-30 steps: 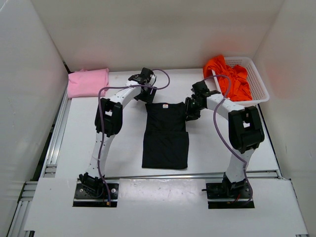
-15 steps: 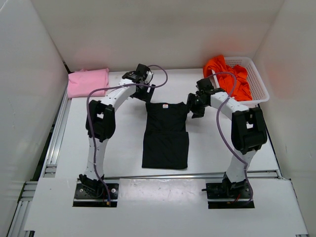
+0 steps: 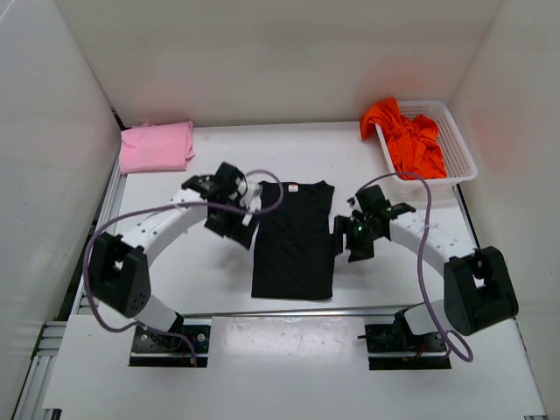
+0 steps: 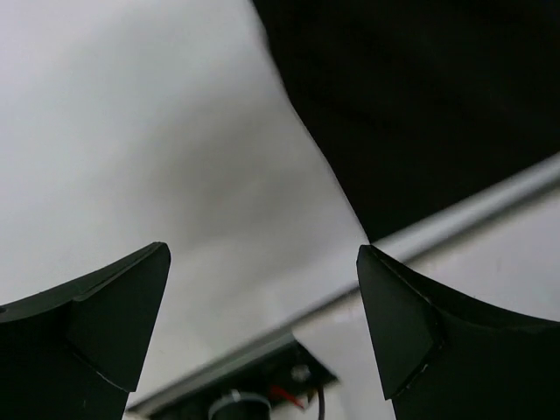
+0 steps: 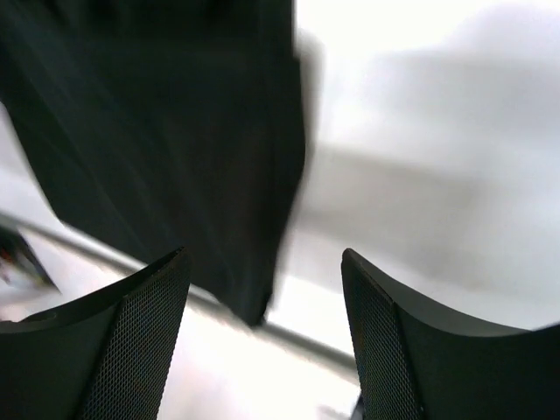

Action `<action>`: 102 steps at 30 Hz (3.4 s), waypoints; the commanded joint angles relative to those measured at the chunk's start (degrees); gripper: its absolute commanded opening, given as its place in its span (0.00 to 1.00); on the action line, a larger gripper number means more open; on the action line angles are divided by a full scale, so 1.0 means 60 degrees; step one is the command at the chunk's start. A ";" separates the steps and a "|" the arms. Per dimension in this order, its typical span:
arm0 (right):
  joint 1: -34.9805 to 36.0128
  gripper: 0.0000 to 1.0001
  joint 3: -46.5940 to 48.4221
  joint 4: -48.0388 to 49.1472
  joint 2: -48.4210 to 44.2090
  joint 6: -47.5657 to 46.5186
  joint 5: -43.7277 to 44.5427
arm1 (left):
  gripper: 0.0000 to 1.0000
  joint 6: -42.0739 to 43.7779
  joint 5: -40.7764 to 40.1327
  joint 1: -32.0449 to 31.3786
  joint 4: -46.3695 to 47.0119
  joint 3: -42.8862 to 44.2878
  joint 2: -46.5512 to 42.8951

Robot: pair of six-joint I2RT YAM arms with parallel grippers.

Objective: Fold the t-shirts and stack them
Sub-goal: Fold the folded rectangular tshirt in 1/3 of the way, then grab one side of the 2/3 rectangular tshirt with both arms, then fold the long partially folded tshirt into a neat square

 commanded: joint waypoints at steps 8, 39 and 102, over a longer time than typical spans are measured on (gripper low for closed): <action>0.1028 0.72 -0.2717 0.0857 -0.2758 0.1523 -0.0002 | 0.99 0.0002 0.0903 -0.1477 0.1656 -0.1985 -0.5569; 0.3078 0.54 -0.4493 0.2323 -0.3582 0.4498 0.0950 | 0.91 0.0002 0.3879 -0.2268 0.4190 -0.6337 -0.1766; 0.1352 0.00 0.4148 -0.1998 -0.0273 0.0529 0.0411 | 0.10 0.0002 0.1197 -0.0175 0.0193 0.2068 -0.0214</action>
